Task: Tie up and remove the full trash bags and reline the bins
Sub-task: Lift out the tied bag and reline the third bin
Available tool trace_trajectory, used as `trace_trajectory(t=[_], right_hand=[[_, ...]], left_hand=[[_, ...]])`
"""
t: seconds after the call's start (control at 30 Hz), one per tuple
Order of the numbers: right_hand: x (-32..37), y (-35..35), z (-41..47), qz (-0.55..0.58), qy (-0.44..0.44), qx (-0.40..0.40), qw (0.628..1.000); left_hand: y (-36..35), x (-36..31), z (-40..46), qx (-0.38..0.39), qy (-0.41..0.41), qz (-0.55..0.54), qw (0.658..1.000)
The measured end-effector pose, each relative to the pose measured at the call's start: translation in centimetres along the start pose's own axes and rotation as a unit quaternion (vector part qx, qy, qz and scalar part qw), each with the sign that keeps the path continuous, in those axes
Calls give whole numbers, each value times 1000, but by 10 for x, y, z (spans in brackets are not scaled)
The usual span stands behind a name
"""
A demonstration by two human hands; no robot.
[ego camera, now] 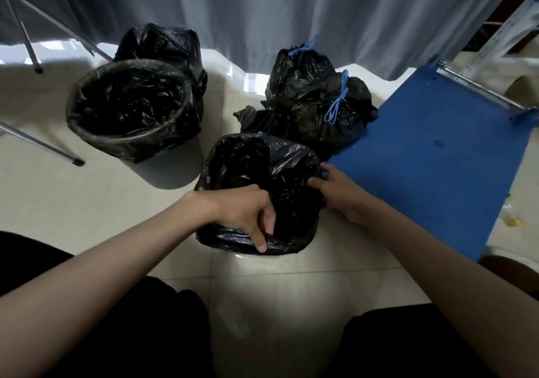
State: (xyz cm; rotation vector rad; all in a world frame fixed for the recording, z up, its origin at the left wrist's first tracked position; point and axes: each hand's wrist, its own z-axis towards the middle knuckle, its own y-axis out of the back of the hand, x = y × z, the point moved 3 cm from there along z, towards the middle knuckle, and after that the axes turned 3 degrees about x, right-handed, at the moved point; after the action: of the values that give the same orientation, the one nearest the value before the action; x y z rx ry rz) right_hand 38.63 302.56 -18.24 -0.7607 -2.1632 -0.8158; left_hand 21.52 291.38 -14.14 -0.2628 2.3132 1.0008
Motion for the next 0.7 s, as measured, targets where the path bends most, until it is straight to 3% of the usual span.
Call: trace_trajectory(t=[0.1,0.23,0.4,0.53,0.63,0.7], right_hand=[[-7,-2,-9,46,-20,11,999],[-14,-4,-26,11,-41,74,996],[-11,-5,-32,78,-38,108,990],[-21,-12,-36,161,-87,147,972],[-28,-14,-40,224,-95,63,968],[-36,-12,-42,171,-106,-7,980]], left_hand=[[-3,0,1,-5,15,24,1000],[-11,-8,1,-23,27,99,994],[-24,-24,0,-103,-15,262,959],[-36,-24,2,-157,-18,322,933],[-36,-20,0,-178,1,318,931],[-33,-17,-5,-172,15,310,935]])
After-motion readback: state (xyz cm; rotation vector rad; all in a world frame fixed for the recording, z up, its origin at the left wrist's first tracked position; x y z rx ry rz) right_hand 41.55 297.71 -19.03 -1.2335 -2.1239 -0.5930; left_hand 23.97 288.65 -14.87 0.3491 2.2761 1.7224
